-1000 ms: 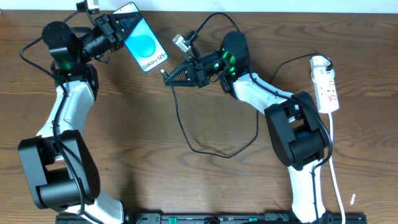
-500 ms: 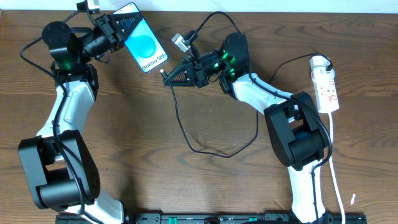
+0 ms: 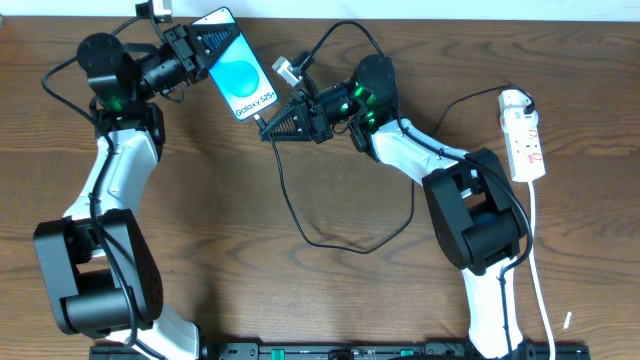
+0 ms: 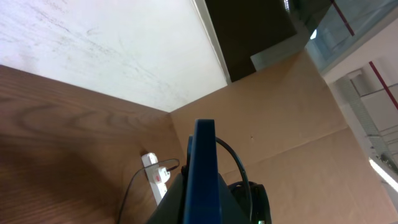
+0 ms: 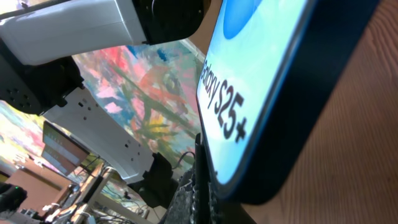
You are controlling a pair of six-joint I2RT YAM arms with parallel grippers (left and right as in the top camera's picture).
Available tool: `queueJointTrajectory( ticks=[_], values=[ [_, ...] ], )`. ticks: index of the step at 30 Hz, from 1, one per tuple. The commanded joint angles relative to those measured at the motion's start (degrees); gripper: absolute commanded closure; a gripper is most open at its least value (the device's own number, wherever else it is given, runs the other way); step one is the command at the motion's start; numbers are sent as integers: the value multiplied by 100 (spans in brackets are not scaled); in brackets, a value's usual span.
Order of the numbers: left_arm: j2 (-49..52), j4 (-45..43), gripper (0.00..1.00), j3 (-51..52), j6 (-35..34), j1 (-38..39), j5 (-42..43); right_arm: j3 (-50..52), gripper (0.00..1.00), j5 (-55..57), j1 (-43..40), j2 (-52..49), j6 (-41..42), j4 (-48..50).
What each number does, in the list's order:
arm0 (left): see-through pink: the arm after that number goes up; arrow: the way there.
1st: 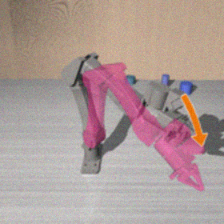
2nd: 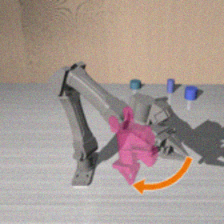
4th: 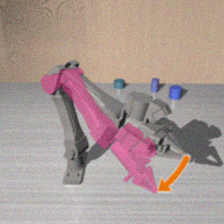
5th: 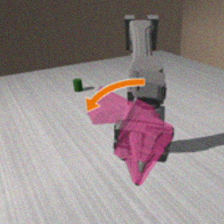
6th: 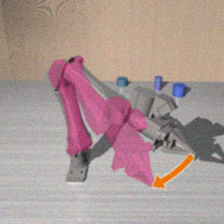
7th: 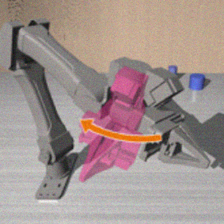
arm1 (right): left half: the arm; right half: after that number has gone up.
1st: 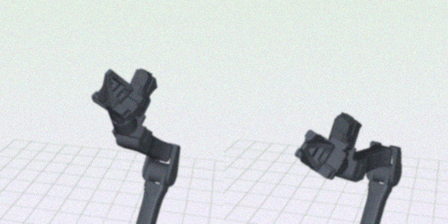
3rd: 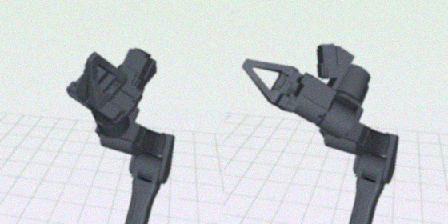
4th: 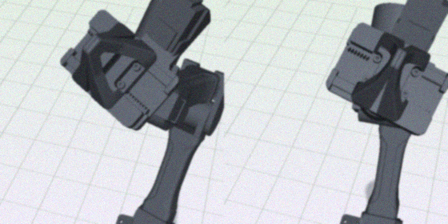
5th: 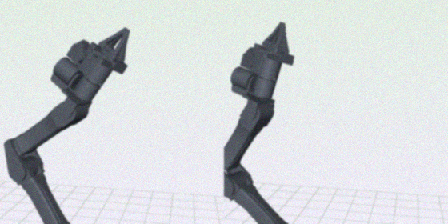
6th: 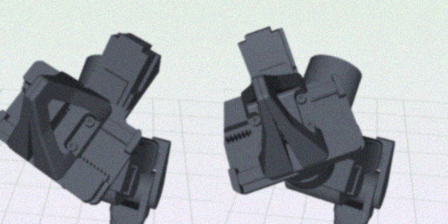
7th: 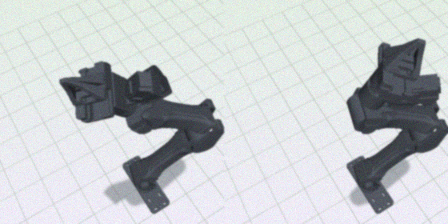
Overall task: Plug charger to phone and switch on socket
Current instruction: 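Push the held plug into the phone's bottom port with right gripper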
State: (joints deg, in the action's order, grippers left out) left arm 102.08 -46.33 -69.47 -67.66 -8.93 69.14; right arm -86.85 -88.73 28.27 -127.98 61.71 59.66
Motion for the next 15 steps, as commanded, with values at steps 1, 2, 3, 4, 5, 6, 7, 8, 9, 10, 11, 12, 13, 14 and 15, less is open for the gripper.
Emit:
queueJointTrajectory(
  ticks=[1,2,3,4,5,6,7,8,9,10,11,12,13,14,15],
  values=[
    [-201,-55,93,-127,-33,-9,164,-46,99,-72,15,83,59,31],
    [-201,-55,93,-127,-33,-9,166,-46,99,-72,15,83,59,37],
    [-201,-55,93,-127,-33,-9,175,-46,99,-72,15,83,59,37],
    [-201,-55,93,-127,-33,-9,179,-46,99,-72,13,83,59,39],
    [-201,-57,93,-127,-33,-11,181,-46,99,-72,4,83,59,39],
    [-201,-55,93,-127,-35,-11,181,-46,99,-72,-9,83,59,39],
    [-201,-57,93,-127,-33,-11,181,-46,99,-74,-22,83,59,39],
    [-201,-55,93,-127,-33,-11,181,-46,99,-72,-39,83,59,39],
    [-201,-55,93,-127,-35,-11,184,-46,99,-72,-59,83,59,37],
    [-201,-55,93,-127,-35,-11,184,-46,99,-72,-83,83,59,37],
    [-201,-55,93,-127,-35,-11,186,-46,99,-72,-98,83,59,37],
    [-201,-55,93,-127,-33,-11,186,-46,99,-72,-114,83,59,37],
    [-201,-55,92,-127,-33,-11,186,-46,99,-72,-129,83,57,39],
    [-201,-55,92,-127,-35,-11,186,-46,99,-72,-153,83,57,37],
    [-201,-55,92,-127,-35,-11,186,-46,99,-72,-157,83,59,37]
  ],
)
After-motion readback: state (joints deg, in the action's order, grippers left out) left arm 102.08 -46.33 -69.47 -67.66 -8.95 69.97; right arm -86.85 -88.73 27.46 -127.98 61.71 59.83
